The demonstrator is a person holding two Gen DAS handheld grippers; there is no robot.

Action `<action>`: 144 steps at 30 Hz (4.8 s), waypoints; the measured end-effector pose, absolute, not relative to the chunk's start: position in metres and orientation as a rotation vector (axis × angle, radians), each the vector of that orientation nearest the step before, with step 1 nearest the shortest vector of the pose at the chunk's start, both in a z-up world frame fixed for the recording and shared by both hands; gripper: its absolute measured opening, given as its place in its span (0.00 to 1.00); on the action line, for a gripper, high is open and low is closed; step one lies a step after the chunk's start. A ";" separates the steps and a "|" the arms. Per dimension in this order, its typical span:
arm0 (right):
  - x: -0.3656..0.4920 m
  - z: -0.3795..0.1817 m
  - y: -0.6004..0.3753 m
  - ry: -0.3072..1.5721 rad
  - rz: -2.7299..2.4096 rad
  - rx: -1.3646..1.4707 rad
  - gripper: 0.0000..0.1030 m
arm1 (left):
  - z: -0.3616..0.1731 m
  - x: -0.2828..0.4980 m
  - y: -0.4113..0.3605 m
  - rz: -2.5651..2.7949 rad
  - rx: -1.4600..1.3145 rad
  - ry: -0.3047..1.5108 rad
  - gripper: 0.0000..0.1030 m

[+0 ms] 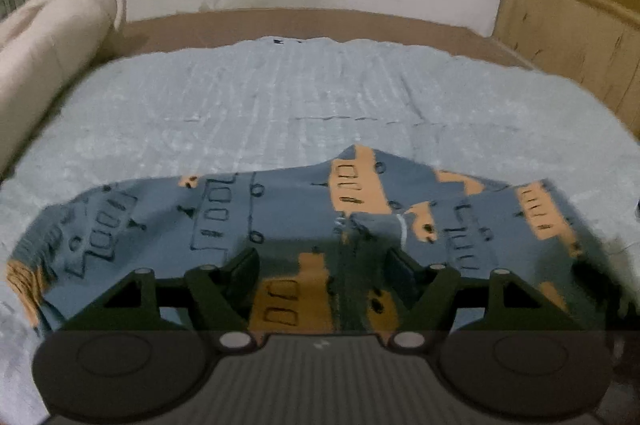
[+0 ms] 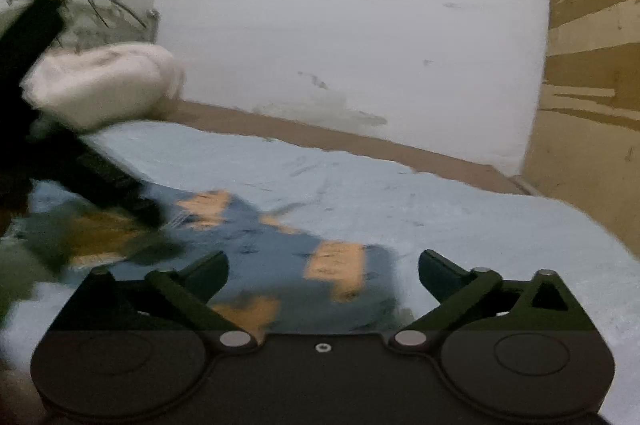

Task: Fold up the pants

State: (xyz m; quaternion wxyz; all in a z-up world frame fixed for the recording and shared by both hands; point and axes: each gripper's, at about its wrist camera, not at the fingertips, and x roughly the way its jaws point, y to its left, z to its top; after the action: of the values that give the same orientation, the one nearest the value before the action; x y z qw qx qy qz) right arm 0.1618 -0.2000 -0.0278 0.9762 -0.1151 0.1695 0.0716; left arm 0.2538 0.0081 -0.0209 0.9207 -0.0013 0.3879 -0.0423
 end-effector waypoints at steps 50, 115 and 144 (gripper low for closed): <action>0.180 -0.035 -0.116 0.380 0.229 -0.213 0.99 | 0.012 0.166 0.143 0.144 -0.001 0.727 0.99; 0.196 -0.072 -0.103 0.391 0.151 -0.209 0.99 | -0.071 0.190 0.191 0.123 -0.568 0.523 0.71; 0.188 -0.070 -0.110 0.353 0.160 -0.175 0.99 | -0.012 0.186 0.159 0.141 -0.489 0.439 0.13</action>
State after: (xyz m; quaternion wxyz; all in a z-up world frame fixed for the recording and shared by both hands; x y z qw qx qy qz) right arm 0.1884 -0.1096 -0.0701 0.9775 -0.0867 0.1752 0.0793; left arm 0.1865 0.1591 -0.0118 0.9440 -0.2399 0.2155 0.0693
